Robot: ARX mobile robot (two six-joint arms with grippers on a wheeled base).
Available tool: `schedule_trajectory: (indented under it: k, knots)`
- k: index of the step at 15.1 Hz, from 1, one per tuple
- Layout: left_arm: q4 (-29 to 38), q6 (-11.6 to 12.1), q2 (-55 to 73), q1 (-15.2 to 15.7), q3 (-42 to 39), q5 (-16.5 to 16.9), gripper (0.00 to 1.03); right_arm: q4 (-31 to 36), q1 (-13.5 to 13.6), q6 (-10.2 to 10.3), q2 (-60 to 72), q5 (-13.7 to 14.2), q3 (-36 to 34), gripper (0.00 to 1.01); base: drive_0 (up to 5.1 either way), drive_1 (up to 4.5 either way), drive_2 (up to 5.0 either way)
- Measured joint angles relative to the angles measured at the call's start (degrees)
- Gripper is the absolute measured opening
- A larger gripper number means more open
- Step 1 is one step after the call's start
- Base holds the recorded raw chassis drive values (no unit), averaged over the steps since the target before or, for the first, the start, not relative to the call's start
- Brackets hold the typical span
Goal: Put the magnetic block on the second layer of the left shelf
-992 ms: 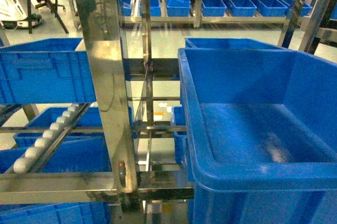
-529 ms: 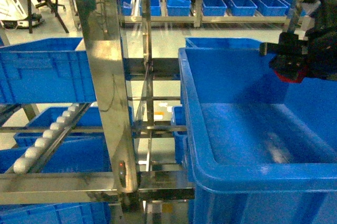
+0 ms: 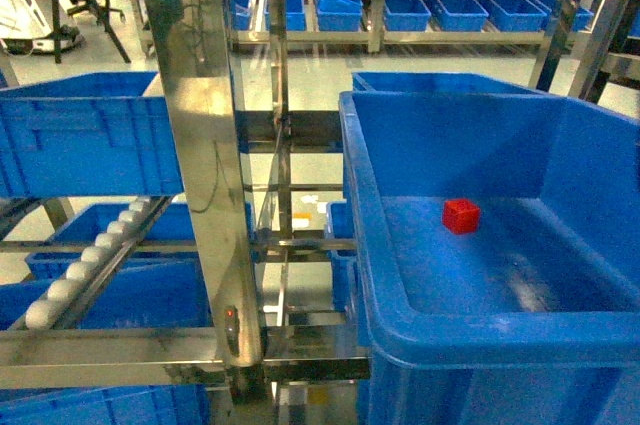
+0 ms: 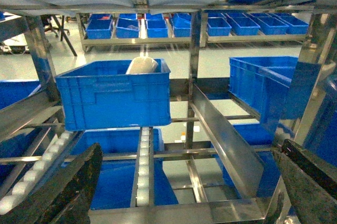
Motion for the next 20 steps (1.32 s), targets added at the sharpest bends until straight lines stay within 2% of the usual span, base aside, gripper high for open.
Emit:
schedule_trajectory:
  k: [1,2,3,4,5,8,9,10,11,12,15,16,20]
  knots:
    - [0.0,0.0,0.0,0.0,0.0,0.0,0.98,-1.4,1.1,-2.5,-11.1,2.3,-9.4,0.98,0.0,0.00,0.0]
    - [0.0,0.0,0.0,0.0,0.0,0.0,0.98,-9.8,0.3,-1.9,-24.0,3.4,-17.2,0.98,0.0,0.00,0.0]
    - [0.0,0.0,0.0,0.0,0.0,-0.1,0.98,-17.6,-2.5,-0.3,-33.4,3.2,-19.5,0.98,0.0,0.00,0.0]
    - [0.0,0.0,0.0,0.0,0.0,0.0,0.98,-22.1,-4.5,3.6,-40.0,3.3,-19.6,0.98,0.0,0.00,0.0]
    - [0.0,0.0,0.0,0.0,0.0,0.0,0.98,-22.8,-4.2,6.1,-42.2,3.1,-19.5,0.98,0.0,0.00,0.0]
    - [0.0,0.0,0.0,0.0,0.0,0.0,0.98,-22.6,-4.3,8.2,-41.0,2.1,-19.5,0.98,0.0,0.00,0.0]
    - [0.0,0.0,0.0,0.0,0.0,0.1,0.98,-16.0,-8.7,11.1,-41.7,-7.7,-21.3,0.86,0.0,0.00,0.0]
    - [-0.1,0.0,0.0,0.0,0.0,-0.1,0.98,-16.5,-10.7,13.4,-44.3,-15.2,-22.4,0.72,0.0,0.00,0.0]
    - [0.0,0.0,0.0,0.0,0.0,0.0,0.98,-18.3,-10.5,14.2,-46.5,-18.5,-23.1,0.59,0.0,0.00,0.0]
    - [0.0,0.0,0.0,0.0,0.0,0.0,0.98,-15.2,-10.3,14.6,-46.9,-18.6,-24.6,0.46,0.0,0.00,0.0]
    - [0.0,0.0,0.0,0.0,0.0,0.0,0.98,-22.3,-10.3,15.0,-53.9,-18.6,-25.2,0.06,0.0,0.00,0.0]
    - [0.0,0.0,0.0,0.0,0.0,0.0,0.98,-24.2,-10.3,15.1,-55.8,-18.6,-25.2,0.02,0.0,0.00,0.0]
    - [0.0,0.0,0.0,0.0,0.0,0.0,0.98,-31.1,-10.3,15.1,-62.8,-18.6,-25.2,0.02,0.0,0.00,0.0]
